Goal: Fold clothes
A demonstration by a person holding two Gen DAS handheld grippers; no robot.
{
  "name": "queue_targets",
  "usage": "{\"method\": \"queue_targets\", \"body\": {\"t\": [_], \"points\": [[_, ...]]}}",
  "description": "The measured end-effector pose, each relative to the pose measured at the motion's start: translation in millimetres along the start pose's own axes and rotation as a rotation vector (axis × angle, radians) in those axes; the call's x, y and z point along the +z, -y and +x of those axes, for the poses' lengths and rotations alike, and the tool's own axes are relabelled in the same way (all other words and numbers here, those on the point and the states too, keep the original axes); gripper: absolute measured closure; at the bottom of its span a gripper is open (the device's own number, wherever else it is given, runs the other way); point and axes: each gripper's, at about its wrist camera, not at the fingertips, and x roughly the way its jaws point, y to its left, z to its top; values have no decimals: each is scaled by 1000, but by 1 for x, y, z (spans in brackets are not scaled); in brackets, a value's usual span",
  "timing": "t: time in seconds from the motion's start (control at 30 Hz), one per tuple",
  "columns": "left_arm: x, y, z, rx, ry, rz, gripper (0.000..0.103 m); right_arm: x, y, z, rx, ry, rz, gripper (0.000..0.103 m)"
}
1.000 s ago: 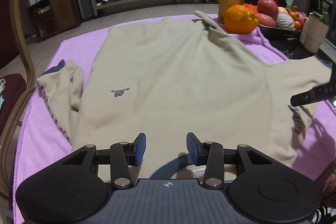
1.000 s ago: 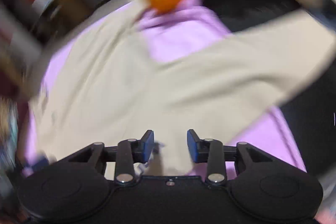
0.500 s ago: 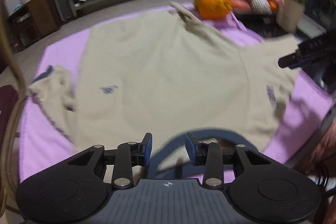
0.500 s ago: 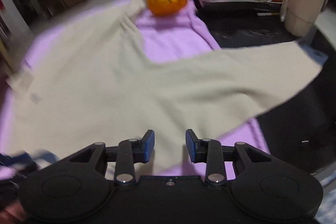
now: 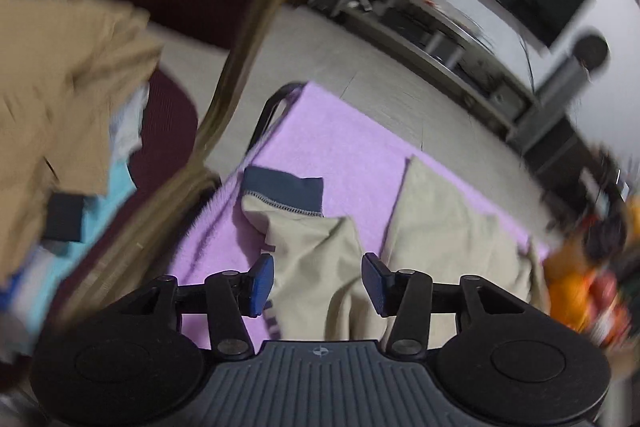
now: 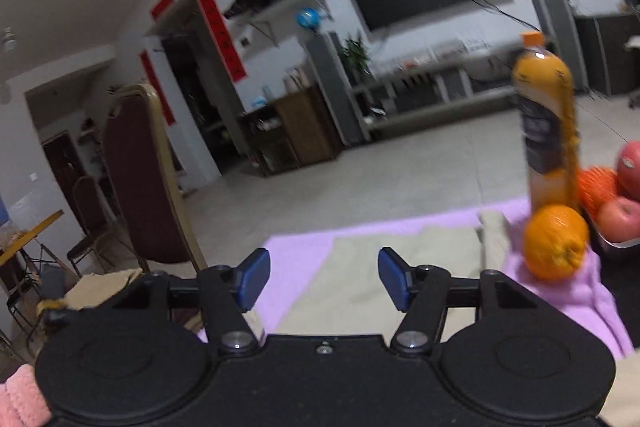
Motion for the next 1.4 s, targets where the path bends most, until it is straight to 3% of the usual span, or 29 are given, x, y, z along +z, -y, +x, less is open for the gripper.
{"method": "queue_targets", "body": {"t": [0.03, 0.13, 0.2, 0.27, 0.43, 0.57, 0.67, 0.7, 0.73, 0.8, 0.93, 1.03, 1.23, 1.33, 1.4], "points": [[8, -10, 13, -19, -23, -71, 56, -4, 3, 9, 11, 7, 11, 38], [27, -16, 39, 21, -12, -100, 55, -24, 20, 26, 35, 18, 97, 38], [37, -14, 55, 91, 9, -50, 55, -35, 32, 37, 38, -3, 155, 38], [43, -10, 71, 117, -7, -13, 58, -37, 36, 46, 30, -59, 163, 38], [53, -1, 111, 176, -47, 56, 70, -38, 34, 52, 27, -79, 128, 38], [54, 4, 138, 225, -86, 126, 70, -42, 32, 51, 29, -90, 113, 36], [50, 10, 143, 262, -69, 211, 66, -47, 28, 49, 19, -105, 97, 36], [49, 11, 145, 275, -64, 239, 73, -49, 27, 48, 14, -106, 91, 36], [46, 14, 144, 286, -47, 271, 95, -51, 26, 48, 12, -110, 86, 36], [41, 21, 139, 312, -5, 322, 99, -52, 24, 48, 5, -114, 76, 36], [33, 52, 95, 364, 191, 457, 99, -50, 18, 39, -10, -87, 49, 36], [19, 77, 32, 362, 380, 530, 99, -45, 12, 24, 4, -35, 62, 36], [2, 83, -109, 392, 681, 530, 99, -36, 5, -15, 79, 78, 167, 34], [-1, 69, -164, 448, 785, 492, 99, -32, 6, -25, 131, 83, 265, 33], [-1, 60, -181, 478, 808, 481, 99, -30, 4, -29, 162, 78, 308, 33]]}}
